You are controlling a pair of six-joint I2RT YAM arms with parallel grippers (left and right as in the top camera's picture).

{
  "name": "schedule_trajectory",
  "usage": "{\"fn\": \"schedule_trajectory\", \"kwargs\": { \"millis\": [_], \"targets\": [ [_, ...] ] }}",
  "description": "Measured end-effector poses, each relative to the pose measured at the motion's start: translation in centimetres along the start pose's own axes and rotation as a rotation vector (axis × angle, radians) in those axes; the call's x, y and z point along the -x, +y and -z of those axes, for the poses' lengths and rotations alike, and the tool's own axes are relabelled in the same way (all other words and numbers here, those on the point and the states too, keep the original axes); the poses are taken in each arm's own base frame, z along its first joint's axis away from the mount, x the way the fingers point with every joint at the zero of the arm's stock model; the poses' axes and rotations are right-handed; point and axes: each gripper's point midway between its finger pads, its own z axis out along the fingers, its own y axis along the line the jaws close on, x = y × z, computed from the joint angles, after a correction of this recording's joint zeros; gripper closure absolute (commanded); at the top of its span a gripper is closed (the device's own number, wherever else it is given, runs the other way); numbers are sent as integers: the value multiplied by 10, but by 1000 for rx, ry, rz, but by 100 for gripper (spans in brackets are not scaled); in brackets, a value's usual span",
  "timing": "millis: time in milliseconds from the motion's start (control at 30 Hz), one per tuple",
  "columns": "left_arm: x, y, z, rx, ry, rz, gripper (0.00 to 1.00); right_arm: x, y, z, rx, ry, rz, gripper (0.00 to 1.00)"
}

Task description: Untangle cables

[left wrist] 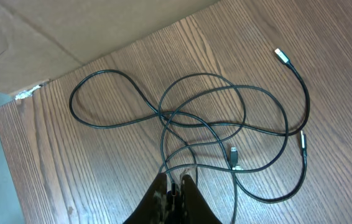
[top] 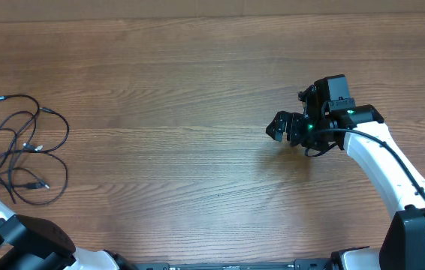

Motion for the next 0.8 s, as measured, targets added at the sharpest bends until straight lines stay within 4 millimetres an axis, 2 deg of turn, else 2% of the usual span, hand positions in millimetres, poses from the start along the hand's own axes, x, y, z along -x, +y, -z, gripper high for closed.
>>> {"fn": "schedule_trajectory", "kwargs": {
  "millis": [67, 133, 533, 700, 800],
  "targets": [
    [0, 0, 0, 0, 0, 2, 60, 0, 0, 0, 0, 0, 0, 0],
    [0, 0, 0, 0, 0, 8, 28, 0, 0, 0, 0, 0, 0, 0],
    [-4, -5, 0, -28, 21, 13, 23, 0, 0, 0, 0, 0, 0, 0],
    [-11, -25, 3, -133, 56, 6, 21, 2, 1, 0, 3, -8, 3, 0],
    [-21, -53, 9, -248, 89, -34, 20, 6, 2, 0, 8, -23, 9, 0]
  ]
}}
